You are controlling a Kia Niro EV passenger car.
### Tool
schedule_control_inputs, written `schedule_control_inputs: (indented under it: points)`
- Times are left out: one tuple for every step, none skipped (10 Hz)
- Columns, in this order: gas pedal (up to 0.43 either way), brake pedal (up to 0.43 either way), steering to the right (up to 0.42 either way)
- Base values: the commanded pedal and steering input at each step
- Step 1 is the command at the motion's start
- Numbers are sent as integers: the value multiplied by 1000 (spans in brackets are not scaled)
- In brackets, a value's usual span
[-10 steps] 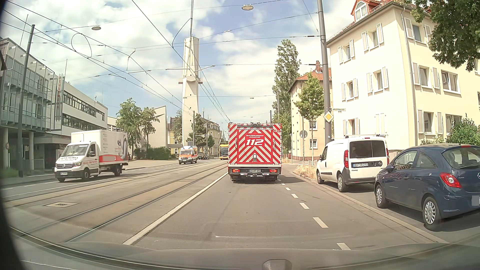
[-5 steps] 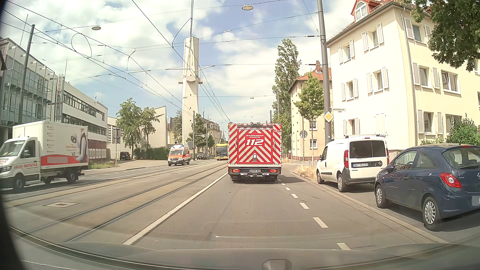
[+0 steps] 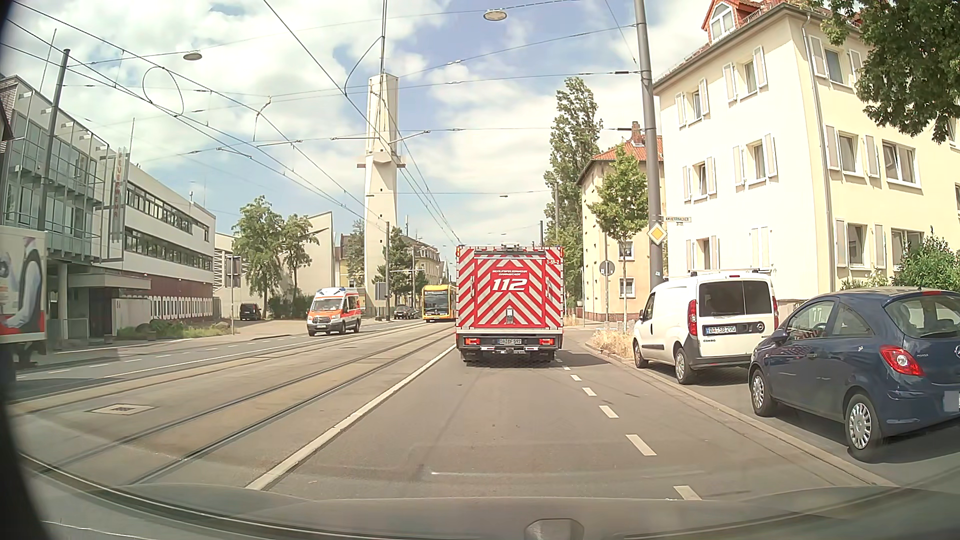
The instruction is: Follow the waypoints while adhering to traffic rules and regulations
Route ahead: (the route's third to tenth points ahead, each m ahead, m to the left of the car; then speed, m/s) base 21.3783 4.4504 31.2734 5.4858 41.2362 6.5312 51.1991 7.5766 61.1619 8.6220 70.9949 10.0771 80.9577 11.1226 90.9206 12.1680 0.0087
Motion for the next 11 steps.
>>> schedule_control_inputs:
  points:
    - [0, 250, -7]
    - [0, 250, -7]
    - [0, 250, -7]
    - [0, 250, -7]
    - [0, 250, -7]
    - [0, 250, -7]
    - [0, 250, -7]
    - [0, 250, -7]
    - [0, 250, -7]
    - [0, 250, -7]
    - [0, 250, -7]
